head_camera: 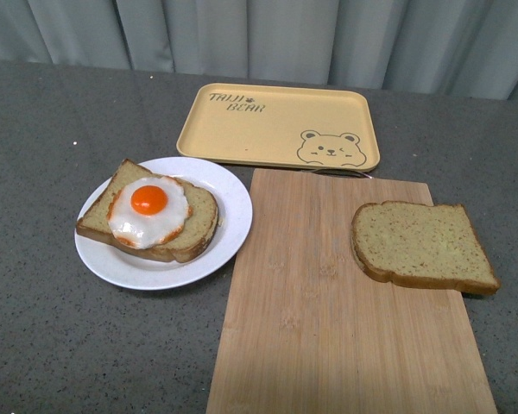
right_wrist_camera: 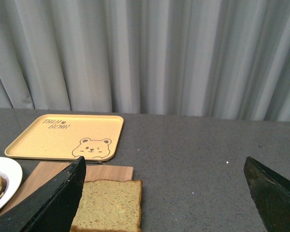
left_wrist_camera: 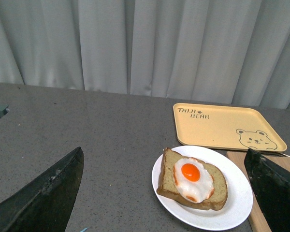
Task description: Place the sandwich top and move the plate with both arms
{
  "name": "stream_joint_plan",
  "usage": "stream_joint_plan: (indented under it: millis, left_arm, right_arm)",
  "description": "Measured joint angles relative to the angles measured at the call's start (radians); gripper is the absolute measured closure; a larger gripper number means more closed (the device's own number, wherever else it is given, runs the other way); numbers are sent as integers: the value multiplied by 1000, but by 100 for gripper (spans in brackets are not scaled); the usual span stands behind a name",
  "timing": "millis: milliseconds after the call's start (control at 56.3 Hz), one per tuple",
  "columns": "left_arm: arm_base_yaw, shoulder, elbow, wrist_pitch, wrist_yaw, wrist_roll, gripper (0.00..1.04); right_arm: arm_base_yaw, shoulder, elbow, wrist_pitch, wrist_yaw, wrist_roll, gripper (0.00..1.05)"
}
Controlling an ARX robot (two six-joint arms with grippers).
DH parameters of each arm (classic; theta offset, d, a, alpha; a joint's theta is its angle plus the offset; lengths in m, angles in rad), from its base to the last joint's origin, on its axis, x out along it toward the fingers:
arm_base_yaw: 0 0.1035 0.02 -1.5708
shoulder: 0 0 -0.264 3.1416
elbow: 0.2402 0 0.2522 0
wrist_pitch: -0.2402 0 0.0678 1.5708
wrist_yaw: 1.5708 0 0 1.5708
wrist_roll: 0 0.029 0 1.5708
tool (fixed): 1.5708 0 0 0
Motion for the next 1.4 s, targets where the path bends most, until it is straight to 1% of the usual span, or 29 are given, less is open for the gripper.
stream_joint_plan:
  millis: [1402]
  left_arm:
    - [0,0,0,0,0,0,7]
  right_arm:
    - [0,0,0,0,0,0,9]
